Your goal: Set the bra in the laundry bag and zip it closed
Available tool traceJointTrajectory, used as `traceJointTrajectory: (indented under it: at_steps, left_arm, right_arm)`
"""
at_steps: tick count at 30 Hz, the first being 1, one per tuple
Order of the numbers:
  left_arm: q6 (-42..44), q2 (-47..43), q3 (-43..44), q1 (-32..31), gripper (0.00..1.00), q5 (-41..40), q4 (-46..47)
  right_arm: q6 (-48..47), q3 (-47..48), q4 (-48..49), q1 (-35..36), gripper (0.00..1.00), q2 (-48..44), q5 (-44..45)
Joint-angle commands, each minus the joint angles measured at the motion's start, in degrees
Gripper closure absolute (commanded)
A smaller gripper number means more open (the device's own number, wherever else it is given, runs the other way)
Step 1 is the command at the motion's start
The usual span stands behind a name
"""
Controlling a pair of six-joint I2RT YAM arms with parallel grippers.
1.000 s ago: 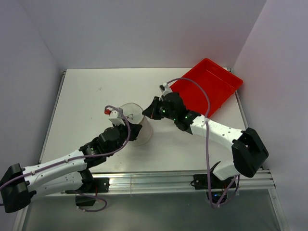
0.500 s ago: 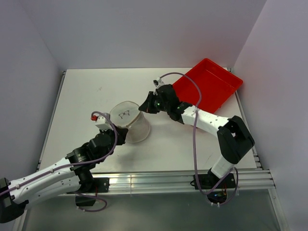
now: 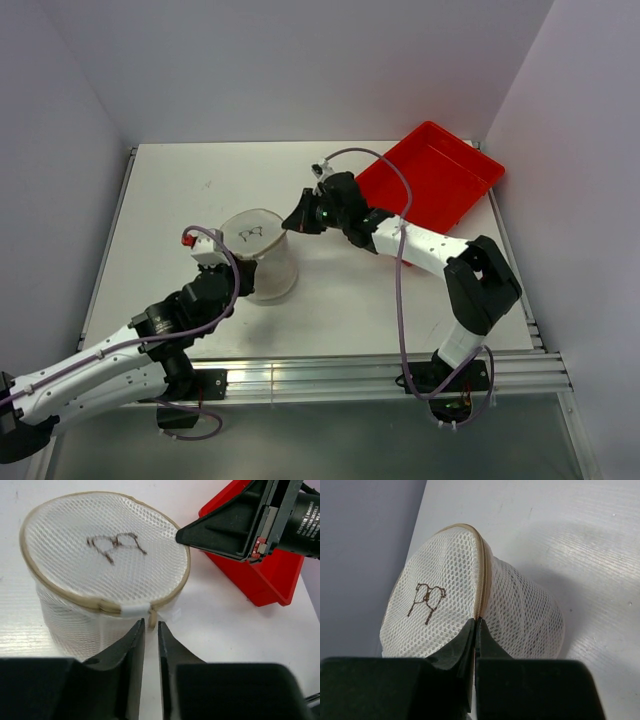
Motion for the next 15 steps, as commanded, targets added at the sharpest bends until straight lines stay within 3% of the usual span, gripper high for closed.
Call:
traceJointTrajectory:
  at_steps: [1, 3, 4, 5, 7, 8, 9, 10, 11, 14, 15]
  left_arm:
    - [2.09, -2.51, 3.40, -0.18, 0.75, -0.75, -1.93]
    - [2.79, -3.13, 4.63, -0.18, 0.53, 0.04, -2.01]
    - [3.23, -3.56, 6.29, -0.27, 0.47, 0.39, -2.19]
    - [3.58, -3.66, 7.26, -0.18, 0.39, 0.57, -2.71]
    - [4.81, -3.40, 10.15, -0.18, 0.22, 1.10, -3.42]
    - [5.08, -3.31, 11.04, -0.27, 0.20, 1.36, -3.94]
    - [5.25, -3.04, 12.01, -0.27, 0.19, 1.54, -5.25]
    - [5.26, -2.69, 13.67, -0.18, 0.18, 1.71, -5.88]
    - [5.34, -2.60, 14.30, -0.18, 0.17, 1.54, -7.10]
    - [5.87, -3.04, 15.53, -0.18, 0.13, 0.93, -8.08]
    - [6.05, -3.30, 15.71, -0.18, 0.01, 0.84, -8.51]
  right_arm:
    - [-2.64, 1.81, 1.15, -0.84, 0.98, 0.13, 4.42]
    - [-3.34, 1.55, 0.35, -0.40, 0.87, -1.36, 5.65]
    - [-3.34, 1.37, 0.17, -0.23, 0.82, -1.98, 5.83]
    - [-3.34, 1.20, 0.17, -0.31, 0.66, -3.29, 5.65]
    - [-3.60, 1.02, -0.52, -0.31, 0.51, -4.62, 5.65]
    - [-3.87, 1.19, -1.23, -0.31, 0.36, -5.84, 5.65]
    - [-4.30, 1.46, -1.84, -0.31, 0.28, -6.55, 5.83]
    - [-4.57, 1.54, -3.41, -0.40, 0.08, -7.95, 6.44]
    - [-4.92, 1.55, -4.21, -0.40, 0.01, -8.66, 6.70]
    - [-6.15, -0.20, -5.28, -0.31, 0.00, -13.31, 8.11]
    - [-6.68, -2.21, -5.10, -0.31, 0.00, -14.89, 8.72]
